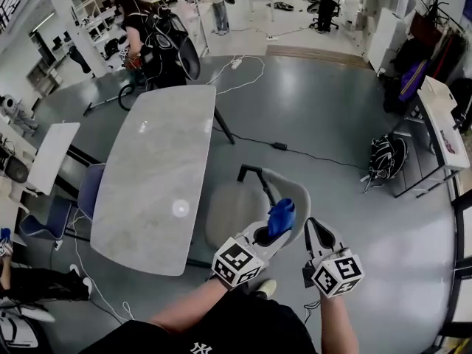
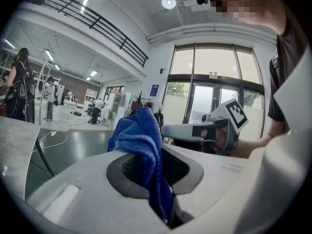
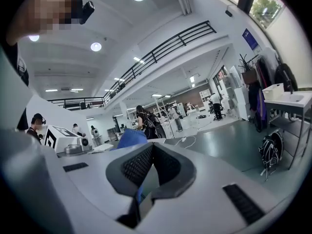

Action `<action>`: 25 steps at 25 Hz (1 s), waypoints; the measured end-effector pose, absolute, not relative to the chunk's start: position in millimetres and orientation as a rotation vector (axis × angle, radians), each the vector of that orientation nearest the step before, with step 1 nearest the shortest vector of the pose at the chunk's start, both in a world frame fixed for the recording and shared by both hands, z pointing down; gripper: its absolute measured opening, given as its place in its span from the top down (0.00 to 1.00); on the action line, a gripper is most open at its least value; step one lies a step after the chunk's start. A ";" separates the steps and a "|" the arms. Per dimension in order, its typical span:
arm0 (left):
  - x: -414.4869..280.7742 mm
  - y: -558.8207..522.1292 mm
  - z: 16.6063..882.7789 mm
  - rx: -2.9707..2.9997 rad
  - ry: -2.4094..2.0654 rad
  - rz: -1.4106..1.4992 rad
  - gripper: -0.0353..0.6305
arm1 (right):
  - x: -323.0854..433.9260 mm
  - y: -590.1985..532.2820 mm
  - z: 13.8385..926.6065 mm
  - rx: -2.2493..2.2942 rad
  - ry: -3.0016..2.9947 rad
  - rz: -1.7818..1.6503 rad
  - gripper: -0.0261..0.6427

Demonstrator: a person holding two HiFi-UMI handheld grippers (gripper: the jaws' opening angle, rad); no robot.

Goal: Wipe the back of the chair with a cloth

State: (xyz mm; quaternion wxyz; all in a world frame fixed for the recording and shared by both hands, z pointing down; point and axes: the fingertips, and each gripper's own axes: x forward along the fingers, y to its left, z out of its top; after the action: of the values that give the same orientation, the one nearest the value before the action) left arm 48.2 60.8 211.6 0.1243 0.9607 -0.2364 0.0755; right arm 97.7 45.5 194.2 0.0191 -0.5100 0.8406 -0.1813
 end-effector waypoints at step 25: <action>52.0 111.5 147.0 2.840 -0.761 0.074 0.86 | 96.6 95.5 135.4 -1.581 2.652 -0.370 0.94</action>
State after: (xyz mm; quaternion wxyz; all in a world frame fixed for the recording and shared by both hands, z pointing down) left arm 52.0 111.5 147.0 0.1001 0.9608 -0.2573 0.0252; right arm 96.6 95.5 135.4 0.0161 -0.5083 0.8528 -0.1190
